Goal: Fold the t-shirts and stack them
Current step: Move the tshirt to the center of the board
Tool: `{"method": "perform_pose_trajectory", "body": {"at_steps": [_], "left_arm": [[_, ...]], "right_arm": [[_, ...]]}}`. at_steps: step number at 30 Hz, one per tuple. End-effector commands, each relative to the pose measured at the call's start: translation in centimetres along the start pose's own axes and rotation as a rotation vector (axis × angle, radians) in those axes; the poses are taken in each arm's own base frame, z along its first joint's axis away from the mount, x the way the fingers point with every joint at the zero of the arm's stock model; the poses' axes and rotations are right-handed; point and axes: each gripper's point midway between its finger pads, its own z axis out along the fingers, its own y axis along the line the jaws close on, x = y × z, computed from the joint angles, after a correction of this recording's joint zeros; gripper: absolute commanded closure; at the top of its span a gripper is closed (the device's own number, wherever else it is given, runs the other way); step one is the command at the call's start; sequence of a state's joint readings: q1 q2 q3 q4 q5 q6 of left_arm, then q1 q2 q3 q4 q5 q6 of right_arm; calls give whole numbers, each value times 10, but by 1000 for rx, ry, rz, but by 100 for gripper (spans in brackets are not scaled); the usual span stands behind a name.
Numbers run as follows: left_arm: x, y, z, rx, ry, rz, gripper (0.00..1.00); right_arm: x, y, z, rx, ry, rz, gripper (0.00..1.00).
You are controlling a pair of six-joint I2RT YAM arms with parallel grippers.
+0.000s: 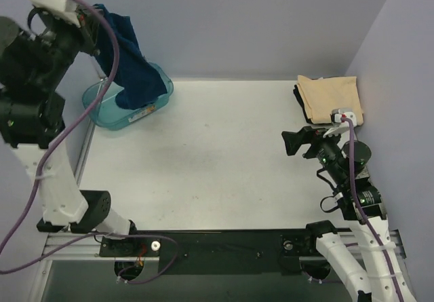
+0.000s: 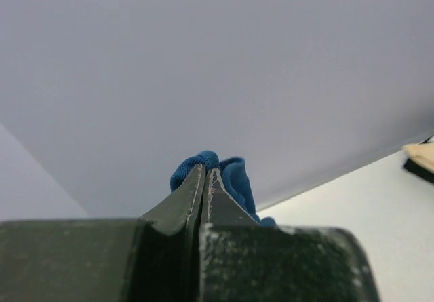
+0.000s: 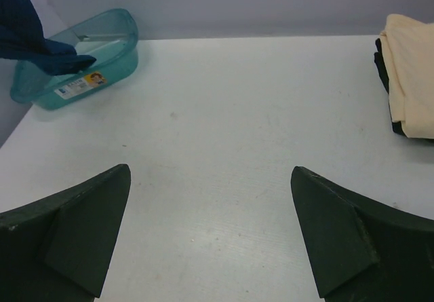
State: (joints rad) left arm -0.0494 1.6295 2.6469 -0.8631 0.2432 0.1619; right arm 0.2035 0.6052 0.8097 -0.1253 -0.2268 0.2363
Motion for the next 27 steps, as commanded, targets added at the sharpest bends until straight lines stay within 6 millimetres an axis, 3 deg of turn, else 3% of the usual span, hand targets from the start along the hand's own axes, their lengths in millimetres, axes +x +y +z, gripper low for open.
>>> {"method": "perform_pose_trajectory", "body": {"at_steps": [1,2,4,10,11,15,20,23,25,26,27], "left_arm": [[-43,-62,-46,250,-109,-5,100],[-47,-77,-55,312,-116,-20,100],[-30,-102,-60,408,-52,-81,100],[58,-182,-49,622,237,-203,100],[80,-204,-48,668,299,-190,100],[136,-263,-42,769,440,-143,100],[189,-329,-9,854,512,-152,100],[215,-371,-5,917,546,-111,100],[228,-400,-10,990,573,-109,76],[237,-411,-10,1008,596,-119,40],[237,-416,-10,1028,603,-141,19]], "right_arm": [[-45,34,-6,-131,-104,45,1],[-46,38,-7,-147,-104,48,1],[-50,44,-7,-173,-108,60,1],[-39,51,-6,-201,-34,87,1],[-35,50,-6,-190,-8,94,1],[-8,44,-2,-155,131,116,1],[29,42,6,-131,304,170,4],[50,28,9,-37,384,193,6],[68,16,10,46,438,206,10],[83,11,9,91,486,227,11],[89,5,9,133,498,233,13]]}}
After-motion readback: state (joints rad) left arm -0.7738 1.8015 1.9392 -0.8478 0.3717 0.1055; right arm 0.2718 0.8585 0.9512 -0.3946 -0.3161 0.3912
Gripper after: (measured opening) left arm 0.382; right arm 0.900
